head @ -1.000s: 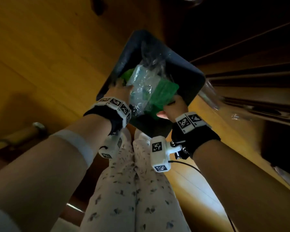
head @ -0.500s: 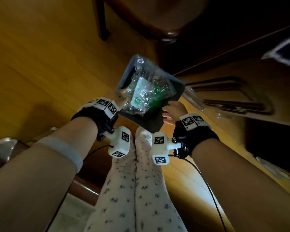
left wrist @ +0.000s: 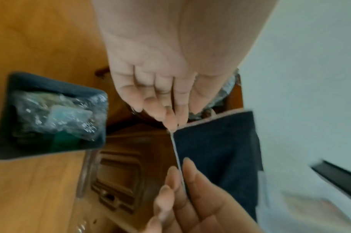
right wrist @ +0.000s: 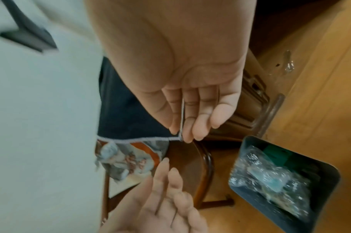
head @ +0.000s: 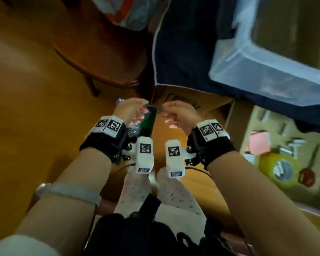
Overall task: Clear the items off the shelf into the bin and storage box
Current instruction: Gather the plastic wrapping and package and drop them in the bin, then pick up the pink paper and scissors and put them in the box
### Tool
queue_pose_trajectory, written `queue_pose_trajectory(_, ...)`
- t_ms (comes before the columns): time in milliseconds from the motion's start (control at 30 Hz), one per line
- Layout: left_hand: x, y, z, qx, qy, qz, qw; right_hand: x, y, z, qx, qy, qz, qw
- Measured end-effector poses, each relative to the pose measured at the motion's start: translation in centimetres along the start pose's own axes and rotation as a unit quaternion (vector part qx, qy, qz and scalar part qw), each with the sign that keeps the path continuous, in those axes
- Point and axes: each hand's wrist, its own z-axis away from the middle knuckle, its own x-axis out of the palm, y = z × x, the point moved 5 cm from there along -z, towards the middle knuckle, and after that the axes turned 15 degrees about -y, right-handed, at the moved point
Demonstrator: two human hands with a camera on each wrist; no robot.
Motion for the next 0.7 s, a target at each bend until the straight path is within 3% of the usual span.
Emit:
queue_pose_trajectory(133, 8.9, 2.0, 0.7, 0.043, -0.037, -0.117, 0.991, -5.3, 0.1, 5.8, -0.071, 0.046, -0.008, 0.996)
queue_pose_trajectory(267, 18.5, 1.1, -0.4, 0.048, -0.106, -0.204, 0.972, -12.4, 2.8, 10.5, -0.084, 0.071, -0.034, 0.993)
queue_pose_trajectory(500, 35.5, -3.8, -5.4, 0.008, -0.153, -0.226, 0.962, -29.0, 10.8, 17.1, -0.071, 0.137, -0.124, 0.980)
queue_pose_trajectory(600, 39.9, -7.1, -7.7, -0.038, -0.133, -0.210, 0.968, -35.6, 14.7, 19.8, -0.043, 0.190, -0.151, 0.969)
queue_pose_trajectory(700, 41.3, -9.3, -9.5, -0.067, -0.094, -0.203, 0.972, -40.0, 17.9, 21.1, -0.005, 0.206, -0.164, 0.965)
